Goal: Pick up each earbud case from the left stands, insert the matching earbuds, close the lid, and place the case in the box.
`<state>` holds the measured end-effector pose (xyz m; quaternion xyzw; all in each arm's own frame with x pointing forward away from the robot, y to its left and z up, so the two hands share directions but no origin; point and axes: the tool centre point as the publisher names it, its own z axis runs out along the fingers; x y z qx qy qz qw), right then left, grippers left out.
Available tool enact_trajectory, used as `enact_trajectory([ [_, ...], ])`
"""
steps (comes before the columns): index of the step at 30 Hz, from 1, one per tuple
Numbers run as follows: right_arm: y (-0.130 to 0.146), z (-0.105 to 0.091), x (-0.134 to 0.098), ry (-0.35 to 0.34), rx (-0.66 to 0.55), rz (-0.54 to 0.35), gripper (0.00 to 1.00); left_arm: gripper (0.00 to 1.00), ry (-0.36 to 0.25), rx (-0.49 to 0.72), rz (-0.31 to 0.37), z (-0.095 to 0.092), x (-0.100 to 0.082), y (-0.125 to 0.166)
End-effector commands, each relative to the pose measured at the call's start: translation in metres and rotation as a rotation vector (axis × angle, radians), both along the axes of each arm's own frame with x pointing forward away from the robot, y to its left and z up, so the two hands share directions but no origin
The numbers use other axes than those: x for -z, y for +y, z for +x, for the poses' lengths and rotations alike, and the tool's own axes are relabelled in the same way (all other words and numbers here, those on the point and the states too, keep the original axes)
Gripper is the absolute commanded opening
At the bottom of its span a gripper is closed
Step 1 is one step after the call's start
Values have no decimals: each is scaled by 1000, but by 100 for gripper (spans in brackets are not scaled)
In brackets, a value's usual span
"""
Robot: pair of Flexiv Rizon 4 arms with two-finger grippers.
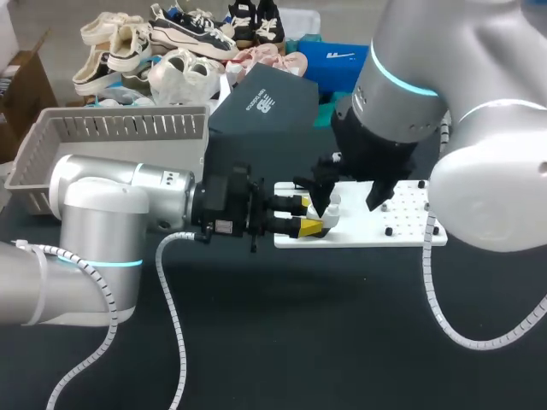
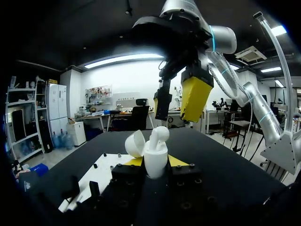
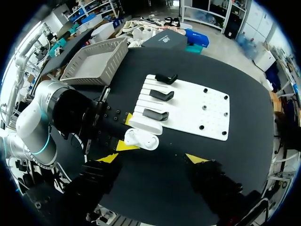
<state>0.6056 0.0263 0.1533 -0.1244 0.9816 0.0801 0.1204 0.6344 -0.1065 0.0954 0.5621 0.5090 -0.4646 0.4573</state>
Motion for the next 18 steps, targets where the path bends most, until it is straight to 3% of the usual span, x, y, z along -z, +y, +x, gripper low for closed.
enact_trajectory([
  [1,-2,0,3,3,3,4,85,0,-1,-1,-2,0,1,0],
  [18,-6,9,12,28,14,-8,85,0,-1,-1,-2,0,1,0],
])
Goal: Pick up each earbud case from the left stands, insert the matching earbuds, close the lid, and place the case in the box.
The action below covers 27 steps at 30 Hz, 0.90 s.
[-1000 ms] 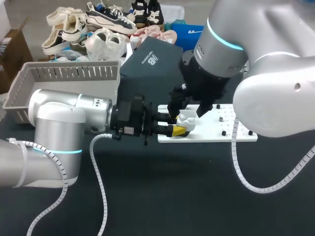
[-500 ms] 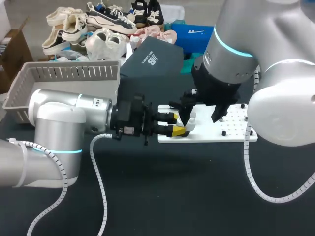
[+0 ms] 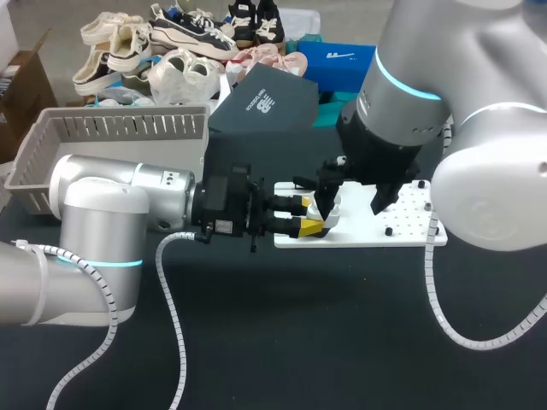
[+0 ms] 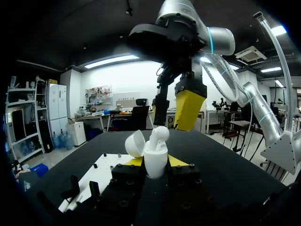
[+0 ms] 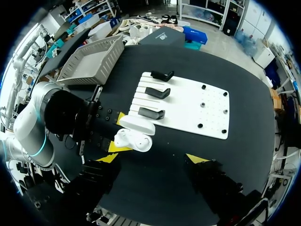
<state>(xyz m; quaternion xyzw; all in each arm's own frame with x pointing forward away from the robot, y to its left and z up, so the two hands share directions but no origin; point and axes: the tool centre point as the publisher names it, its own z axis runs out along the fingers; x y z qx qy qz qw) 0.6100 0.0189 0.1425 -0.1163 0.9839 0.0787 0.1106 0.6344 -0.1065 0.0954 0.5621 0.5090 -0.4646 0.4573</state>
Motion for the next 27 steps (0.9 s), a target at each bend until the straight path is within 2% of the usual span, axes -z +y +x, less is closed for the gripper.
enact_trajectory([
  [1,2,6,2,9,-1,-4,85,0,-1,-1,-2,0,1,0],
  [16,4,12,5,17,-10,-2,85,0,-1,-1,-2,0,1,0],
  [27,1,5,-5,6,-15,31,94,0,-1,-1,-2,0,1,0],
])
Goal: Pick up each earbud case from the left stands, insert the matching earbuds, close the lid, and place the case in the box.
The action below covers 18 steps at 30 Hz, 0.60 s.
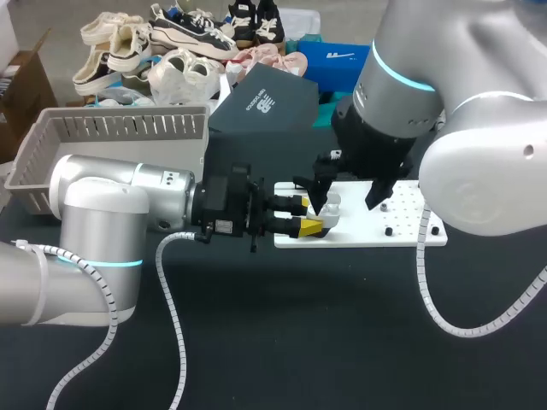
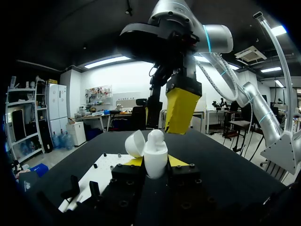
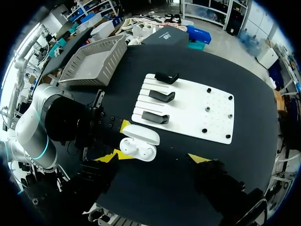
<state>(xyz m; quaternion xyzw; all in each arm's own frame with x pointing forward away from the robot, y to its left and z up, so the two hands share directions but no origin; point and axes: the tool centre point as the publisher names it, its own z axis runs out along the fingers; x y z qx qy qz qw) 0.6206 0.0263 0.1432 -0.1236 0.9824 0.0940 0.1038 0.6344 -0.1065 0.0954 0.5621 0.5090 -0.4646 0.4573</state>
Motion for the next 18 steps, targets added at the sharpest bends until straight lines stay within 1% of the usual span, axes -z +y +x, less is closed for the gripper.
enact_trajectory([
  [1,-10,-6,-4,-11,21,-4,95,0,-1,-1,-2,0,1,0],
  [7,-21,-3,0,-1,56,-7,96,0,-1,-1,-2,0,1,0],
  [10,-22,-2,3,7,70,-34,96,0,-1,-1,-2,0,1,0],
  [18,-22,1,9,24,74,-28,98,0,-1,-1,-2,0,1,0],
])
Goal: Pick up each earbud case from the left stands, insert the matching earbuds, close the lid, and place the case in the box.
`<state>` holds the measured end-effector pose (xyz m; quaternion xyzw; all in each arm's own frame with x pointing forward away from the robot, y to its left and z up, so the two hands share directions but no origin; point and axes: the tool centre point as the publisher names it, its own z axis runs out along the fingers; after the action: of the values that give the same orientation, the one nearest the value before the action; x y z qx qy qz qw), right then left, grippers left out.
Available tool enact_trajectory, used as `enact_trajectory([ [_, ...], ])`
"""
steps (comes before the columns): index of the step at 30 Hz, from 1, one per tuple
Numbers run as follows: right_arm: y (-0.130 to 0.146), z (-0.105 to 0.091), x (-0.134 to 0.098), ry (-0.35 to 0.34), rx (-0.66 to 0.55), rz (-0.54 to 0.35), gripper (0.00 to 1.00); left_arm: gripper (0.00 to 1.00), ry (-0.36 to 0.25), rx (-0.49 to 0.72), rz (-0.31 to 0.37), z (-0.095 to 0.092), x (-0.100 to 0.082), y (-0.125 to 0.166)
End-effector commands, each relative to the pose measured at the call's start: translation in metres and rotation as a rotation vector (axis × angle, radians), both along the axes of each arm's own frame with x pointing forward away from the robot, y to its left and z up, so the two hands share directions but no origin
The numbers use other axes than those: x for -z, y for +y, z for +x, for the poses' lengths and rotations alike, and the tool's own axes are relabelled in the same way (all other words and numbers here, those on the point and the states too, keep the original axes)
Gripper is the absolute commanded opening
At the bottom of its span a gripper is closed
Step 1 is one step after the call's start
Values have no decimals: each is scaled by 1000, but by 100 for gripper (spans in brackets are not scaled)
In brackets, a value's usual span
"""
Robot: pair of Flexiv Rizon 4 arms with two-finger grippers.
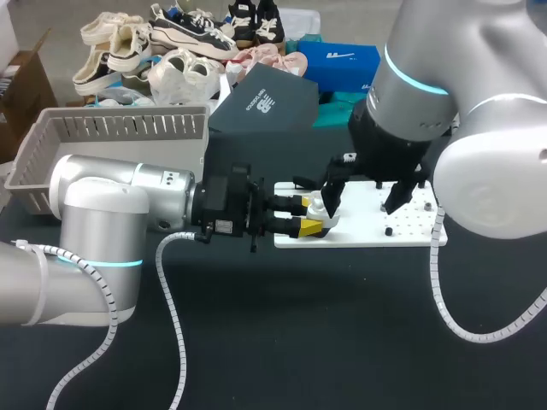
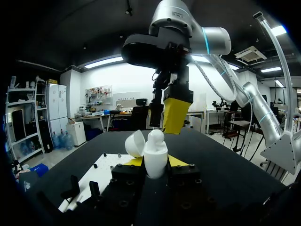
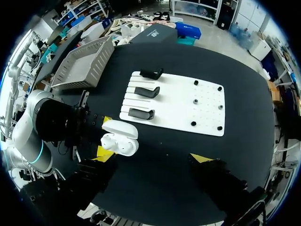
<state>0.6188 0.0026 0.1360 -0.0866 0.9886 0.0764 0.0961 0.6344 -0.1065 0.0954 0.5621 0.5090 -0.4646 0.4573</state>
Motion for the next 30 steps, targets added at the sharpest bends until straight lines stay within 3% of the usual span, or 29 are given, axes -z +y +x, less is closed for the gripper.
enact_trajectory([
  [1,2,4,2,6,-2,2,99,0,-1,-1,-2,0,1,0],
  [19,11,3,-5,-7,-24,13,100,0,-1,-1,-2,0,1,0],
  [30,3,30,-14,-28,155,40,100,0,-1,-1,-2,0,1,0],
])
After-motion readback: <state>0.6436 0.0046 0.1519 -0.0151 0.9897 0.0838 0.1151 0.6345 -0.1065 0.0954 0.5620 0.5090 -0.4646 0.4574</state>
